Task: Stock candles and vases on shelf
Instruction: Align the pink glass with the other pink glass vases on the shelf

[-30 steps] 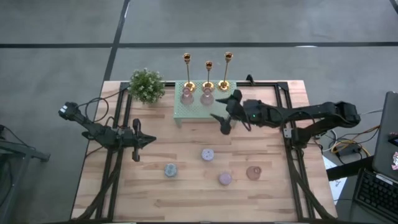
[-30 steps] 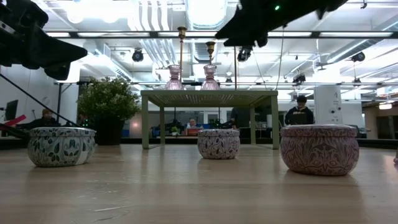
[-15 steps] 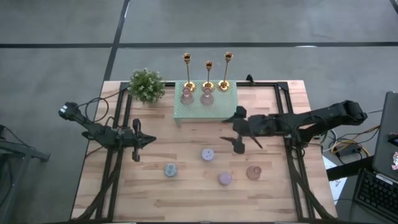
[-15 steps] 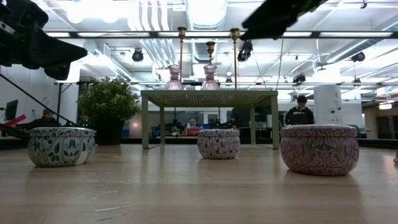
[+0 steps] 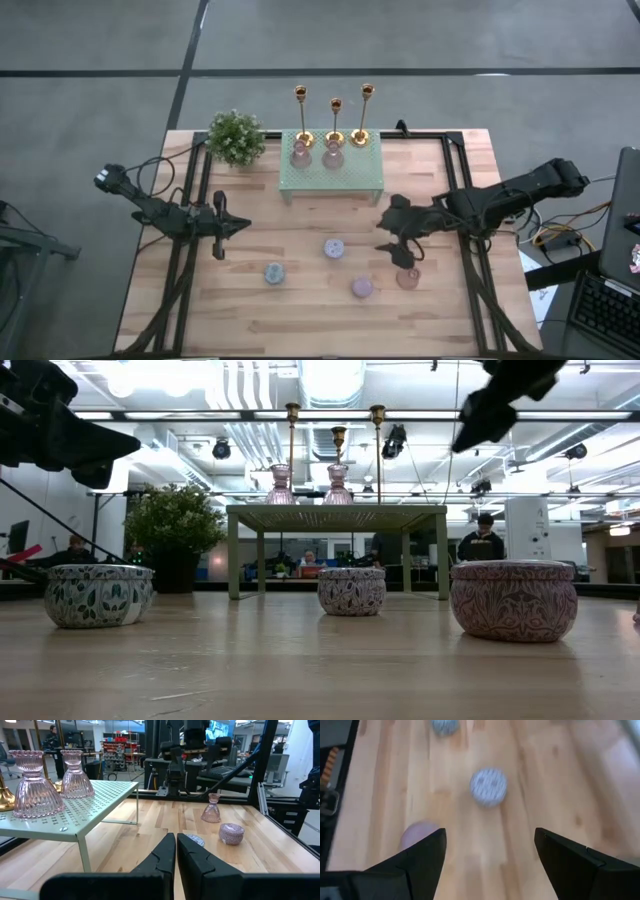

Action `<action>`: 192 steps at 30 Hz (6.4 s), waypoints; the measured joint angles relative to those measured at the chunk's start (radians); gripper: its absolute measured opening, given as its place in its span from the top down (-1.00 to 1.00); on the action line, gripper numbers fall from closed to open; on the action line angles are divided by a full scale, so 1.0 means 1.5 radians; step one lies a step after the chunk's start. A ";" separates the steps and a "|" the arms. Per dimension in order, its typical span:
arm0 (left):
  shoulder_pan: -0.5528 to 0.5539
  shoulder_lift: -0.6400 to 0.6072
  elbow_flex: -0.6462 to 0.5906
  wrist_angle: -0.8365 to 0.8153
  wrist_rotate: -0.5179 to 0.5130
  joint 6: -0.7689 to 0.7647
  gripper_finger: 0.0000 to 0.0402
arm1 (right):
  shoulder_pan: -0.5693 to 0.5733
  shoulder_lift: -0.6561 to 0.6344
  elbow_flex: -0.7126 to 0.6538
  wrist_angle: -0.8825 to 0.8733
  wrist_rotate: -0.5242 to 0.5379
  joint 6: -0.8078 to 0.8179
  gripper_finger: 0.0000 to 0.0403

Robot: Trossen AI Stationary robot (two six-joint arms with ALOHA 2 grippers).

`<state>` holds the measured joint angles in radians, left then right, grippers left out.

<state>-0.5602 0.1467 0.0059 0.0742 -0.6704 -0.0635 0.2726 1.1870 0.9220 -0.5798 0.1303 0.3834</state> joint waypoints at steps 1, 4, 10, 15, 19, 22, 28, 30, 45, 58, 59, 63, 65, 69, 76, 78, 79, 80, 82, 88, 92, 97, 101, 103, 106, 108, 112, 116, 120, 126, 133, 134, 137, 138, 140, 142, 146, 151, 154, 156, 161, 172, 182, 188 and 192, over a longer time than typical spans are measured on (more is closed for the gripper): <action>0.000 0.000 0.000 0.000 0.000 0.000 0.90 | 0.007 0.001 0.006 -0.022 -0.004 0.013 -0.45; 0.000 0.000 0.000 0.000 0.000 0.000 0.90 | 0.028 0.001 0.028 -0.081 -0.011 0.052 -0.45; 0.000 0.000 0.000 0.000 0.000 0.000 0.90 | 0.076 0.001 0.051 -0.175 -0.022 0.151 -0.46; 0.000 0.000 0.000 0.000 0.000 0.000 0.90 | 0.135 0.001 0.052 -0.222 -0.023 0.241 -0.42; 0.000 0.000 0.000 0.000 0.000 0.000 0.90 | 0.186 0.001 0.052 -0.228 -0.017 0.307 -0.39; 0.000 0.000 0.000 0.000 0.000 0.000 0.90 | 0.226 0.001 0.051 -0.233 -0.003 0.353 -0.37; 0.000 0.000 0.000 0.000 0.000 0.000 0.90 | 0.302 0.001 0.047 -0.256 0.055 0.452 -0.36; 0.000 0.000 0.000 0.000 0.000 0.000 0.90 | 0.328 0.001 0.044 -0.255 0.072 0.485 -0.35; 0.000 0.000 0.000 0.000 0.000 0.000 0.90 | 0.474 0.039 -0.027 -0.254 0.151 0.704 -0.30; 0.000 0.000 0.000 0.000 0.000 0.000 0.90 | 0.547 0.172 -0.036 -0.236 0.246 0.816 -0.39; 0.000 0.000 0.000 0.000 0.000 0.000 0.90 | 0.549 0.182 -0.036 -0.236 0.252 0.823 -0.41; 0.000 0.000 0.000 0.000 0.000 0.000 0.90 | 0.557 0.223 -0.036 -0.235 0.294 0.852 -0.49; 0.000 0.000 0.000 0.000 0.000 0.000 0.90 | 0.558 0.241 -0.035 -0.233 0.320 0.863 -0.53; 0.000 0.000 0.000 0.000 0.000 0.000 0.90 | 0.557 0.272 -0.033 -0.223 0.374 0.877 -0.58; 0.000 0.000 0.000 0.000 0.000 0.000 0.90 | 0.558 0.319 -0.033 -0.214 0.440 0.908 -0.57; 0.000 0.000 0.000 0.000 0.000 0.000 0.90 | 0.558 0.329 -0.033 -0.211 0.455 0.917 -0.54; 0.000 0.000 0.000 0.000 0.000 0.000 0.90 | 0.558 0.334 -0.032 -0.207 0.464 0.918 -0.52; 0.000 0.000 0.000 0.000 0.000 0.000 0.90 | 0.558 0.339 -0.032 -0.203 0.472 0.921 -0.50; 0.000 0.000 0.000 0.000 0.000 0.000 0.90 | 0.558 0.346 -0.032 -0.199 0.486 0.928 -0.47; 0.000 0.000 0.000 0.000 0.000 0.000 0.90 | 0.559 0.363 -0.032 -0.183 0.526 0.932 -0.34; 0.000 0.000 0.000 0.000 0.000 0.000 0.90 | 0.559 0.366 -0.032 -0.182 0.531 0.932 -0.22; 0.000 0.000 0.000 0.000 0.000 0.000 0.90 | 0.559 0.366 -0.032 -0.181 0.555 0.932 -0.05; 0.000 0.000 0.000 0.000 0.000 0.000 0.90 | 0.559 0.366 -0.032 -0.180 0.576 0.932 0.09; 0.000 0.000 0.000 0.000 0.000 0.000 0.90 | 0.558 0.366 -0.032 -0.179 0.580 0.932 0.16; 0.000 0.000 0.000 0.000 0.000 0.000 0.90 | 0.558 0.366 -0.032 -0.179 0.594 0.932 0.24; 0.000 0.000 0.000 0.000 0.000 0.000 0.90 | 0.558 0.366 -0.032 -0.177 0.604 0.934 0.28; 0.000 0.000 0.000 0.000 0.000 0.000 0.90 | 0.557 0.366 -0.032 -0.178 0.631 0.944 0.29; 0.000 0.000 0.000 0.000 0.000 0.000 0.90 | 0.557 0.366 -0.032 -0.178 0.636 0.947 0.28; 0.000 0.000 0.000 0.000 0.000 0.000 0.90 | 0.556 0.366 -0.032 -0.179 0.653 0.949 0.30; 0.000 0.000 0.000 0.000 0.000 0.000 0.90 | 0.546 0.366 -0.032 -0.187 0.683 0.961 0.29; 0.000 0.000 0.000 0.000 0.000 0.000 0.90 | 0.522 0.356 -0.032 -0.186 0.703 0.957 0.30; 0.000 0.000 0.000 0.000 0.000 0.000 0.90 | 0.518 0.354 -0.032 -0.187 0.711 0.953 0.29; 0.000 0.000 0.000 0.000 0.000 0.000 0.90 | 0.506 0.343 -0.032 -0.188 0.721 0.942 0.29; 0.000 0.000 0.000 0.000 0.000 0.000 0.90 | 0.501 0.340 -0.032 -0.189 0.722 0.936 0.29; 0.000 0.000 0.000 0.000 0.000 0.000 0.90 | 0.493 0.332 -0.032 -0.189 0.731 0.925 0.29; 0.000 0.000 0.000 0.000 0.000 0.000 0.90 | 0.485 0.321 -0.032 -0.189 0.742 0.908 0.30; 0.000 0.000 0.000 0.000 0.000 0.000 0.90 | 0.466 0.298 -0.032 -0.189 0.760 0.870 0.29; 0.000 0.000 0.000 0.000 0.000 0.000 0.90 | 0.442 0.262 -0.033 -0.189 0.780 0.823 0.29; 0.000 0.000 0.000 0.000 0.000 0.000 0.90 | 0.427 0.240 -0.033 -0.189 0.789 0.793 0.30; 0.000 0.000 0.000 0.000 0.000 0.000 0.90 | 0.415 0.223 -0.033 -0.189 0.788 0.774 0.29; 0.000 0.000 0.000 0.000 0.000 0.000 0.90 | 0.382 0.179 -0.033 -0.188 0.789 0.734 0.29; 0.000 0.000 0.000 0.000 0.000 0.000 0.90 | 0.310 0.074 -0.034 -0.184 0.788 0.639 0.30; 0.000 0.000 0.000 0.000 0.000 0.000 0.90 | 0.229 0.019 -0.034 -0.178 0.787 0.563 0.29; 0.000 0.000 0.000 0.000 0.000 0.000 0.90 | 0.186 0.008 -0.034 -0.128 0.769 0.476 0.29; 0.000 0.000 0.000 0.000 0.000 0.000 0.90 | 0.157 0.007 -0.034 -0.048 0.749 0.376 0.29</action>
<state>-0.5605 0.1466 0.0059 0.0742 -0.6704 -0.0636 0.5074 1.1976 0.8707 -0.6512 1.2531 0.9473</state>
